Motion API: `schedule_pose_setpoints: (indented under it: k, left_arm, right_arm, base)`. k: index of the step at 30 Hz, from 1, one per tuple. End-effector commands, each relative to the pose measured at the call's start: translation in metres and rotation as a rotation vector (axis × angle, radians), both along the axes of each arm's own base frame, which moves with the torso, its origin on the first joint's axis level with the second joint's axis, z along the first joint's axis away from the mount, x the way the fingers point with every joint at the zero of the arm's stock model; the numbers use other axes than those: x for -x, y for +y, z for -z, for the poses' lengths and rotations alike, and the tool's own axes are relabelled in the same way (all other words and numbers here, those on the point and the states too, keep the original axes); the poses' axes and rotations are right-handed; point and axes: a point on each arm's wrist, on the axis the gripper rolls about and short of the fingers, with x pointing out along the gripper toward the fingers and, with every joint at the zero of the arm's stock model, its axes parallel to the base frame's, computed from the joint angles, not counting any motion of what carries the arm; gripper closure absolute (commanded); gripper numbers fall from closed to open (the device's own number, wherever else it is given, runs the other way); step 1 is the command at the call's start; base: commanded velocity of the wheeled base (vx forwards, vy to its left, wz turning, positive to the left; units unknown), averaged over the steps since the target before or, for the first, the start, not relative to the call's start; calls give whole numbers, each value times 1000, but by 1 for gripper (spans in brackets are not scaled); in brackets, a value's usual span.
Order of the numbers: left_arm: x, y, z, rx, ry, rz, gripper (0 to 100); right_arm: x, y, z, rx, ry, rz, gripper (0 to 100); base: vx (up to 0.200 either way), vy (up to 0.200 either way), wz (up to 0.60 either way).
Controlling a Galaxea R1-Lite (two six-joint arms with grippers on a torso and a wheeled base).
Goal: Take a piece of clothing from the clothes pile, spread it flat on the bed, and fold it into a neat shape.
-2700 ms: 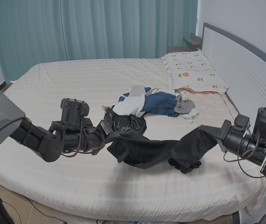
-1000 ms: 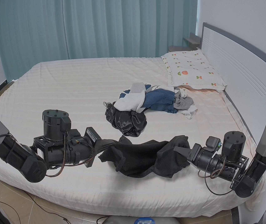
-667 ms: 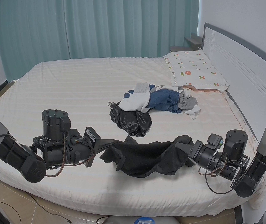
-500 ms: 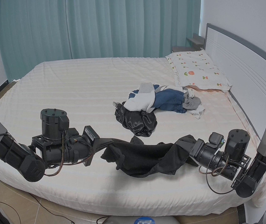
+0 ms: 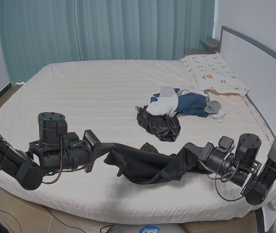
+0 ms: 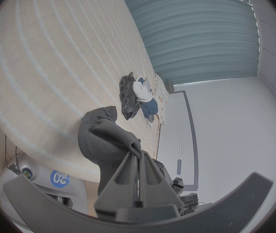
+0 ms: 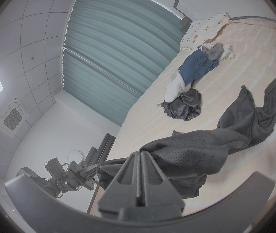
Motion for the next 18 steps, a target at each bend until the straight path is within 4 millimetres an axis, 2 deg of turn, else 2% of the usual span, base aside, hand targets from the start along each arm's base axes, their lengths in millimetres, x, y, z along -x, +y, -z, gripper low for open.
schedule_pose_setpoints:
  k: [1, 18]
  left_arm:
    - [0, 2, -2, 2, -5, -8, 100]
    - [0, 4, -2, -1, -8, -11, 100]
  right_arm:
    - [1, -1, -5, -11, -19, 1, 100]
    - [2, -1, -8, -17, -30, 1, 100]
  base:
    - [0, 200, 0]
    - [0, 200, 0]
